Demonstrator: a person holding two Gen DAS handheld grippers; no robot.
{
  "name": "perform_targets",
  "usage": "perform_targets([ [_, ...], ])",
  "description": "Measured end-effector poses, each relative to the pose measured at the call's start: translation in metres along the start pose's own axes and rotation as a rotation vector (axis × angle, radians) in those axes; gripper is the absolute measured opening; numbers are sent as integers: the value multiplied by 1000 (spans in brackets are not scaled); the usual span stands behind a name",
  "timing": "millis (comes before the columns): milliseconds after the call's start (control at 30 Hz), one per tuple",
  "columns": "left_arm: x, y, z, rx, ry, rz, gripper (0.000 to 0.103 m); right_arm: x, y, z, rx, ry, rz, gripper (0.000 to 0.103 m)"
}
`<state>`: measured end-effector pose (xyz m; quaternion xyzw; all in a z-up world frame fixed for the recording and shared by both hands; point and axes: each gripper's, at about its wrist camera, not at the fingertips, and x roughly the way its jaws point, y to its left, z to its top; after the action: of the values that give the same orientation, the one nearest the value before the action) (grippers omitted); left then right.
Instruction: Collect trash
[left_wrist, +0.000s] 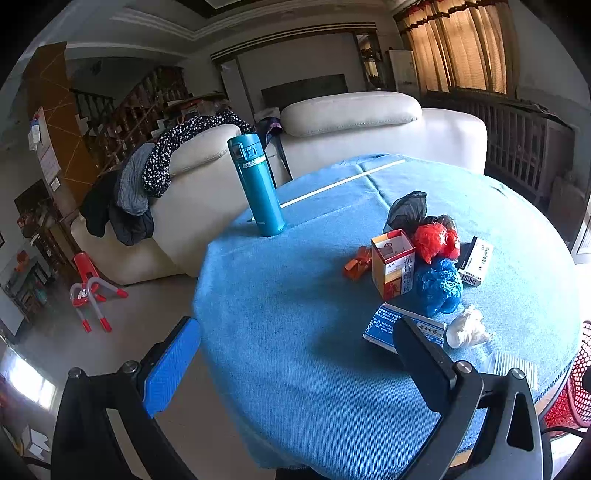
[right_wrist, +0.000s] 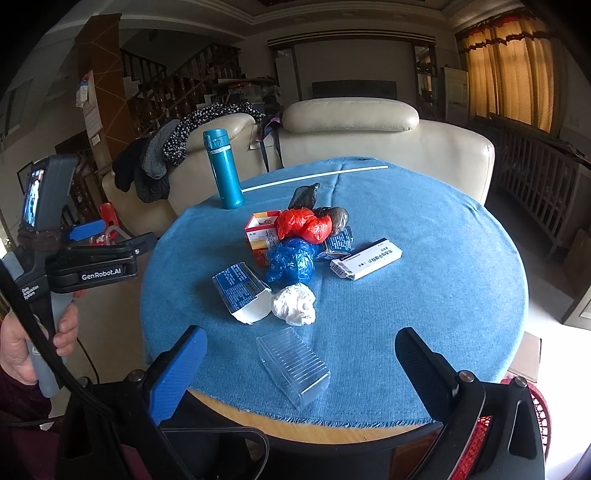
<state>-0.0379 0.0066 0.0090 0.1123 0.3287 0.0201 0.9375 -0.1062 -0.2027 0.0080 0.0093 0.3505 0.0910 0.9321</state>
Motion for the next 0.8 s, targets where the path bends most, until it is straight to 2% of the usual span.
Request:
perform_targets([
  [200, 0, 0, -1, 0, 2, -1, 103, 2, 1, 0, -10, 21, -11, 103],
  [800, 2, 0, -3, 4, 7, -3, 103, 6, 1, -4, -6, 6, -9, 103],
])
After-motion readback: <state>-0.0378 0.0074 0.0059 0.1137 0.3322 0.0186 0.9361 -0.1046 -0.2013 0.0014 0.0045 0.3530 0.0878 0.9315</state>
